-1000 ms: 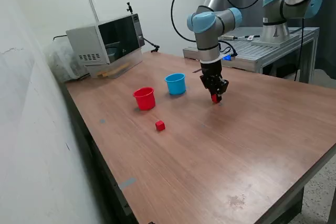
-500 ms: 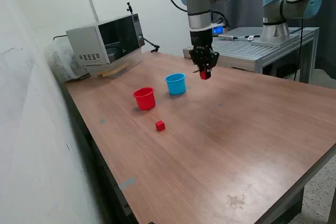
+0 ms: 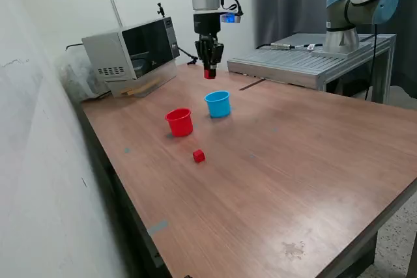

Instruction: Place red objects in the red bin, and blue objects in the blue bin.

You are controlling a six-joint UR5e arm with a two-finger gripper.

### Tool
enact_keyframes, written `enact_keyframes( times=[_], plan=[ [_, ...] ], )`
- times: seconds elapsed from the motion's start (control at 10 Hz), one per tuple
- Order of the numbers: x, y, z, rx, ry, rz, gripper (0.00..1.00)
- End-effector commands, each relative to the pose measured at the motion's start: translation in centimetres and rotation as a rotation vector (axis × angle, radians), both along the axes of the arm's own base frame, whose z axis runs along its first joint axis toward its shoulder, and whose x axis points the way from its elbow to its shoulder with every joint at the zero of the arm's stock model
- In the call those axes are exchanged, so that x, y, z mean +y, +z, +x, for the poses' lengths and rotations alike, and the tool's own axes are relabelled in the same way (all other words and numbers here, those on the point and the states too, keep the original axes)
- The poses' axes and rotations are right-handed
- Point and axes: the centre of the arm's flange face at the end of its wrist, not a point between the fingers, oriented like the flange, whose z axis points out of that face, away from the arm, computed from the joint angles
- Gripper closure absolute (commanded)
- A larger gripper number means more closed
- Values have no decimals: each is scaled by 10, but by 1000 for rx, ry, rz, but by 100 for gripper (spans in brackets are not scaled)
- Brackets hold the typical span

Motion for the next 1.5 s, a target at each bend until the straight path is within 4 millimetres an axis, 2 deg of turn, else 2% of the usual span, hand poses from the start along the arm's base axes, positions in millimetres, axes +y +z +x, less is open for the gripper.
enact_keyframes(
  times=[0.0, 0.1, 0.3, 0.6, 0.9, 1.0, 1.4],
  plan=[
    [54, -14, -31, 10, -49, 6, 100],
    [71, -21, -42, 14, -66, 7, 100],
    [91, -31, -60, 35, -83, 12, 100],
    [93, -48, -68, 50, -82, 15, 100],
    [93, -59, -66, 37, -82, 12, 100],
    [93, -59, -66, 37, -82, 12, 0],
    [93, -58, -66, 41, -82, 13, 0]
  ],
)
